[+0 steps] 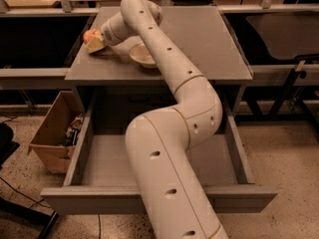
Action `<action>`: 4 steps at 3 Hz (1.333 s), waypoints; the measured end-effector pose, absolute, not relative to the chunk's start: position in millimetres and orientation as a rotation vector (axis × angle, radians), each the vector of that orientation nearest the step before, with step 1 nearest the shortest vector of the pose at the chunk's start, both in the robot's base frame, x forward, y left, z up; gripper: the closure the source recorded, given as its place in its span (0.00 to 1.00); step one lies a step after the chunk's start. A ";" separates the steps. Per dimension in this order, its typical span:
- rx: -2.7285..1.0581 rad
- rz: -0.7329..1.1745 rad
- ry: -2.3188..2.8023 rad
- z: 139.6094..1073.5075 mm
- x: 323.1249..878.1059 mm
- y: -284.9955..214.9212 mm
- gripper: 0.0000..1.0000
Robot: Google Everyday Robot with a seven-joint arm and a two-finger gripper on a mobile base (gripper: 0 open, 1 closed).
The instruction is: Place apple into top drawer
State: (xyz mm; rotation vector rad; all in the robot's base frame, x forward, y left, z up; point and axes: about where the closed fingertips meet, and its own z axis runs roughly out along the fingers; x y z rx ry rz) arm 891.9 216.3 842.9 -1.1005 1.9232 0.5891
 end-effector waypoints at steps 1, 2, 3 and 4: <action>-1.102 0.590 1.924 842.5 891.6 216.8 1.00; -1.198 0.536 1.917 886.4 864.4 193.5 1.00; -1.244 0.483 1.905 947.5 830.8 157.5 1.00; -1.240 0.395 2.013 987.6 786.2 98.8 1.00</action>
Offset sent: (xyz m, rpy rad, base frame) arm -0.0525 -0.0342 0.0929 -0.1207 -0.0643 0.1057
